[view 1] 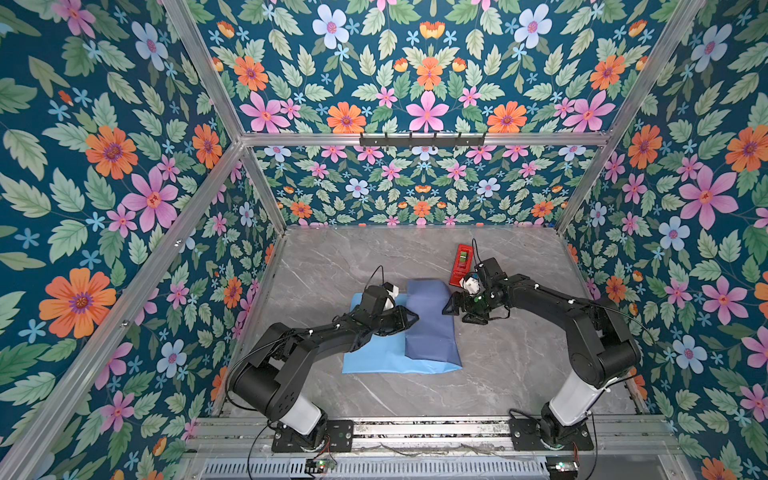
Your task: Wrap the gift box in paper
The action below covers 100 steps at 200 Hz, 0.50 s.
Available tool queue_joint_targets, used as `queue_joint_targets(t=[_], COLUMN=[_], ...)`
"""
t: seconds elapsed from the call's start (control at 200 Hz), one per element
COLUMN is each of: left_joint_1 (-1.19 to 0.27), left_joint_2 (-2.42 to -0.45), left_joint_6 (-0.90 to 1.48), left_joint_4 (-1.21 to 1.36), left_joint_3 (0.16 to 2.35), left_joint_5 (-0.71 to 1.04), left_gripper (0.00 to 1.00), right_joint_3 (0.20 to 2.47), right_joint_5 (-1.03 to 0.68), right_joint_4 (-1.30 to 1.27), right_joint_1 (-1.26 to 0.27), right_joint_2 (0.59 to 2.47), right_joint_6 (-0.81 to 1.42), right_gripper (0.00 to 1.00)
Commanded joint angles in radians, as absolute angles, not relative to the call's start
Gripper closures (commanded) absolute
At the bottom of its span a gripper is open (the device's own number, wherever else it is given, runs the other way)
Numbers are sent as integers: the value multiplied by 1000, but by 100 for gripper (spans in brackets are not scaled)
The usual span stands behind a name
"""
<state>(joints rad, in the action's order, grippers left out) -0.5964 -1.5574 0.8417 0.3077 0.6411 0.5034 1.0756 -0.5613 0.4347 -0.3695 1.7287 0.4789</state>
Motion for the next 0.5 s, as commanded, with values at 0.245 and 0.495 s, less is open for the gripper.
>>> queue_joint_targets(t=[0.245,0.495], left_joint_1=[-595,-595], left_joint_2=[-1539,-1516], left_joint_6=[822,822], left_joint_4=[85,81], left_joint_3=[636,677], left_joint_5=[457,469], left_gripper=[64,39], right_joint_3=[1087,1101], right_joint_5=[-525,-509], right_joint_4=[473,500], right_joint_1=[-370,-370], right_joint_2=[1760,1770], right_joint_6=[424,396], right_gripper=[14,14])
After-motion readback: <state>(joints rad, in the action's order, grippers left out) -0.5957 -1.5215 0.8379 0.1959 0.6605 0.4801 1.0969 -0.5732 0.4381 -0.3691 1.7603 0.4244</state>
